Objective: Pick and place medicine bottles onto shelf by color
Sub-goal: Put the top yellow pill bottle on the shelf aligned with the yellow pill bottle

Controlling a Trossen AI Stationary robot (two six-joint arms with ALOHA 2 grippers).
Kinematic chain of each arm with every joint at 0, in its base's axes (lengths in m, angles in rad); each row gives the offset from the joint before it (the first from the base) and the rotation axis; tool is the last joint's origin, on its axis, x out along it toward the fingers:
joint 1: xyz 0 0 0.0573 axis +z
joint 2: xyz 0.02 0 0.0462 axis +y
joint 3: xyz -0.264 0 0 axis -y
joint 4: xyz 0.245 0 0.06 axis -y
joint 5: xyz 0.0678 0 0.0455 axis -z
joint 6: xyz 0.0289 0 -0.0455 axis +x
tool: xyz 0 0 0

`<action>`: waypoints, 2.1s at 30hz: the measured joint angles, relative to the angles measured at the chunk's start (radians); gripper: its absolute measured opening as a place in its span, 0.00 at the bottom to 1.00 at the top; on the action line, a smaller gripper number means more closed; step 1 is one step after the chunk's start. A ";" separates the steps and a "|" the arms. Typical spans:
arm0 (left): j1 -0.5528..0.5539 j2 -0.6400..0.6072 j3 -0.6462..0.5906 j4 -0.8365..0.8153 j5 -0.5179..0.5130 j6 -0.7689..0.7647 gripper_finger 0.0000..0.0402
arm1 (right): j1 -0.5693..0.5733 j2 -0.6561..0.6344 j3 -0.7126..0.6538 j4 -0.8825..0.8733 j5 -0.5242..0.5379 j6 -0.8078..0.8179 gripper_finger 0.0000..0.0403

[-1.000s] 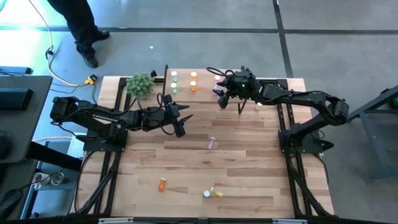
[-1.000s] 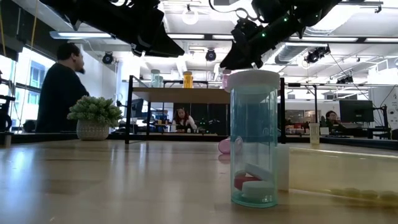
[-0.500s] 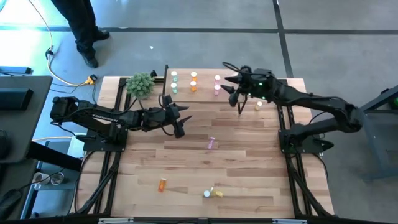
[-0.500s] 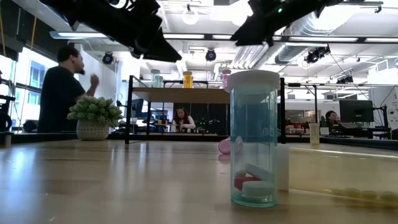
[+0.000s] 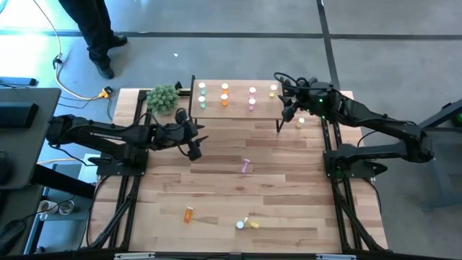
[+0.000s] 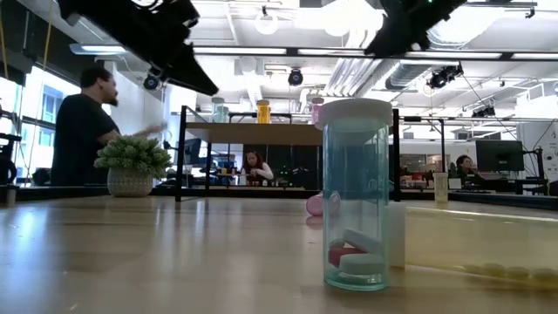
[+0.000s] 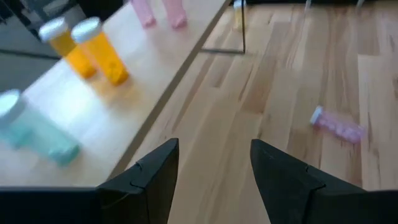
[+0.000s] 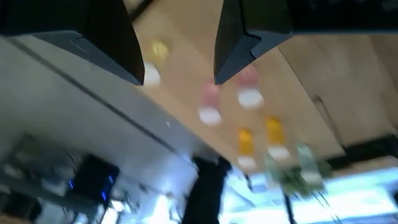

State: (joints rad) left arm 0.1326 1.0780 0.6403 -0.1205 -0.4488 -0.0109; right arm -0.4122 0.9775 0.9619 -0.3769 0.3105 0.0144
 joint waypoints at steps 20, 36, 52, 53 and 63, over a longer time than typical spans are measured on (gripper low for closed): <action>0.000 -0.129 0.000 -0.147 0.000 -0.039 0.47 | -0.257 0.021 -0.109 -0.357 -0.013 0.231 0.46; -0.001 -0.129 0.000 -0.147 0.003 -0.039 0.47 | -0.533 0.021 -0.109 -0.532 -0.271 0.353 0.46; -0.024 -0.129 0.000 -0.147 0.049 -0.040 0.47 | -0.515 -0.074 -0.340 -0.444 -0.262 0.461 0.46; -0.024 -0.129 0.000 -0.147 0.049 -0.039 0.47 | -0.508 -0.085 -0.352 -0.432 -0.262 0.466 0.46; -0.024 -0.128 0.000 -0.146 0.049 -0.040 0.47 | -0.335 -0.161 -0.439 -0.337 -0.157 0.525 0.46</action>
State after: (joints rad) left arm 0.1081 0.9497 0.6407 -0.2665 -0.4000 -0.0511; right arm -0.7474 0.8163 0.5232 -0.7141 0.1531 0.5392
